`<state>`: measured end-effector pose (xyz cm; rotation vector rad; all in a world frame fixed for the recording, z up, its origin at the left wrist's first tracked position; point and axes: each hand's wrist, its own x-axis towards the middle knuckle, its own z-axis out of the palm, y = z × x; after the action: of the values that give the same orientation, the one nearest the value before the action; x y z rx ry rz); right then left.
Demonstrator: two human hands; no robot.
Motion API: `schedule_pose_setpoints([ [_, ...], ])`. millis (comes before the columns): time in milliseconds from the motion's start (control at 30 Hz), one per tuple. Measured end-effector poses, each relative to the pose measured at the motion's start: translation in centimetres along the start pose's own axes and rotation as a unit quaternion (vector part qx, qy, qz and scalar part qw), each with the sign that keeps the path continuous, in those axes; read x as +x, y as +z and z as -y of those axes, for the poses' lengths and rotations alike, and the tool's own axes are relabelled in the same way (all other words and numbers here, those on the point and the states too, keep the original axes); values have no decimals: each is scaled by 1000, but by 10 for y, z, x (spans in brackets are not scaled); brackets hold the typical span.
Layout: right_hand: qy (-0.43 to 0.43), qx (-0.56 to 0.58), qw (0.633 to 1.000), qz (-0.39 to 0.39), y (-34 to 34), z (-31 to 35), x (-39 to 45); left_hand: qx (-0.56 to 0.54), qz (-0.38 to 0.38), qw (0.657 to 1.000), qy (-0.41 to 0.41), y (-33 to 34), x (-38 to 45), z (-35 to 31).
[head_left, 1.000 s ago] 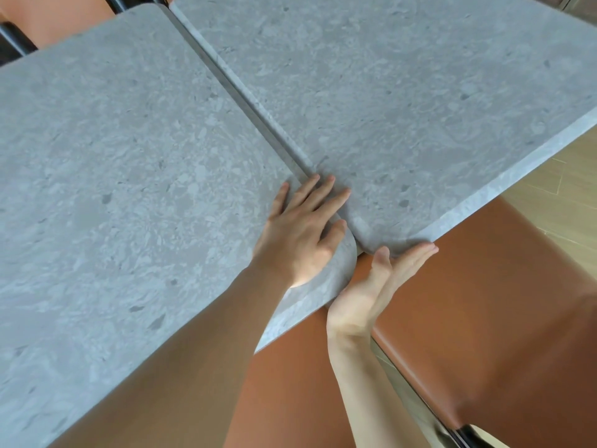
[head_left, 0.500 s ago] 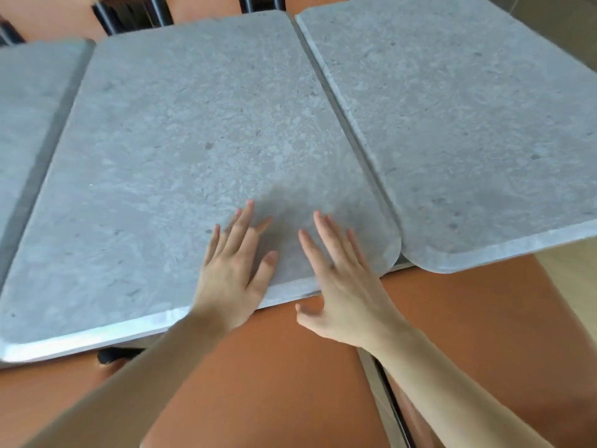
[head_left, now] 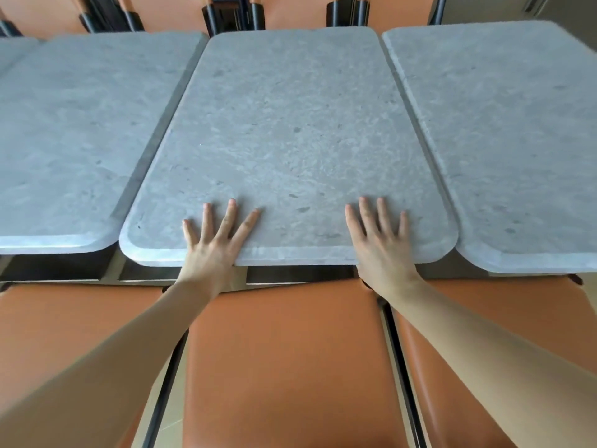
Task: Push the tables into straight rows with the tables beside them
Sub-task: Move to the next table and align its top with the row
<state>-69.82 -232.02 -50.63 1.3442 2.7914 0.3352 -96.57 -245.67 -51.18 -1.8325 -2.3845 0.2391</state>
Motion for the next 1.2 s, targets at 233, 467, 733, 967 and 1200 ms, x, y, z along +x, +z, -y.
schedule_pose_setpoints([
  [233, 34, 25, 998, 35, -9, 11, -7, 46, 7, 999, -7, 1, -2, -2],
  [467, 46, 7, 998, 46, -9, 15, -6, 74, 5, 997, -16, 1, -2, -4],
  [733, 56, 14, 998, 35, -12, 19, -13, 59, -5, 998, -29, -3, -6, -8],
  [967, 60, 23, 998, 29, -11, 20, -24, 47, -7, 998, -30, -5, -20, -13],
  [1200, 61, 22, 998, 23, -13, 22, -30, 54, -3, 998, -32, -4, -24, -15],
])
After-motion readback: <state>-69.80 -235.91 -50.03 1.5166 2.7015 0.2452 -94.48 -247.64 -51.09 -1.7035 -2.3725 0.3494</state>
